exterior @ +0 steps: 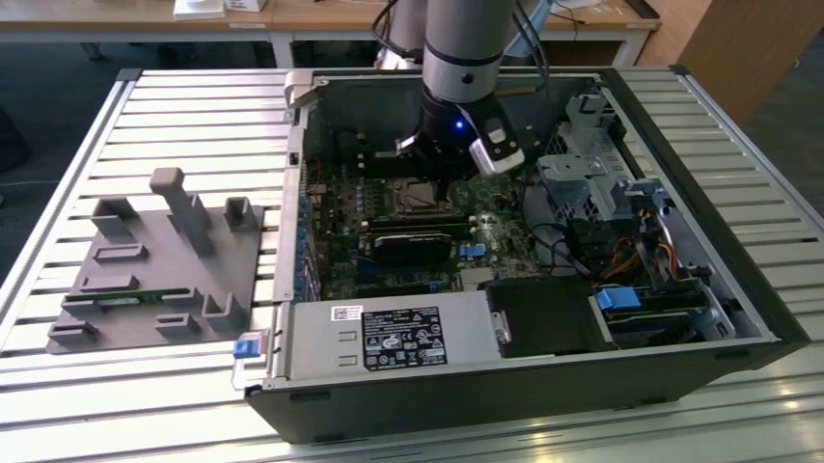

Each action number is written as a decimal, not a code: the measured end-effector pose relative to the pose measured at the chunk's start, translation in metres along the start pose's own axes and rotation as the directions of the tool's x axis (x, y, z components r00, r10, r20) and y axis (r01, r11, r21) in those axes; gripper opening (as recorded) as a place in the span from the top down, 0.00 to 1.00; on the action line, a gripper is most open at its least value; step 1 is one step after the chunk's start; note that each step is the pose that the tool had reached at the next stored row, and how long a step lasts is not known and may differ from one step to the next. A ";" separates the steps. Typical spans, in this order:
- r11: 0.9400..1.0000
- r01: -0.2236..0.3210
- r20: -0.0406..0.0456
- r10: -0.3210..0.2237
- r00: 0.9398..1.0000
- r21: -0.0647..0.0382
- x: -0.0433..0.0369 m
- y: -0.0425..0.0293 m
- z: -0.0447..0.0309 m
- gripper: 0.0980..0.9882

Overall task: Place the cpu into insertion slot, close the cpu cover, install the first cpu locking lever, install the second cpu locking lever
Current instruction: 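Install the second cpu locking lever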

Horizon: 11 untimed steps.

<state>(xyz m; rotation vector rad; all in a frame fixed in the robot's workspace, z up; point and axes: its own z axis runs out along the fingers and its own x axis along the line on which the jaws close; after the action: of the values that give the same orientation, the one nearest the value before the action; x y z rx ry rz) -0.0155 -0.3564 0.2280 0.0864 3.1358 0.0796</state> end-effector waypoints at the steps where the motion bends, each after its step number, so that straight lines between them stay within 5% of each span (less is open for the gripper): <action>1: 1.000 0.000 0.000 0.000 1.000 0.000 0.0000 -0.0016 -0.0001 0.99; 11: 1.000 0.000 0.000 0.000 1.000 -0.007 0.0100 -0.0090 -0.0005 0.99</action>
<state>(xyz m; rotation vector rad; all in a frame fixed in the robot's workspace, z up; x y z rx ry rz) -0.0259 -0.3648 0.2280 0.0859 3.1357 0.0903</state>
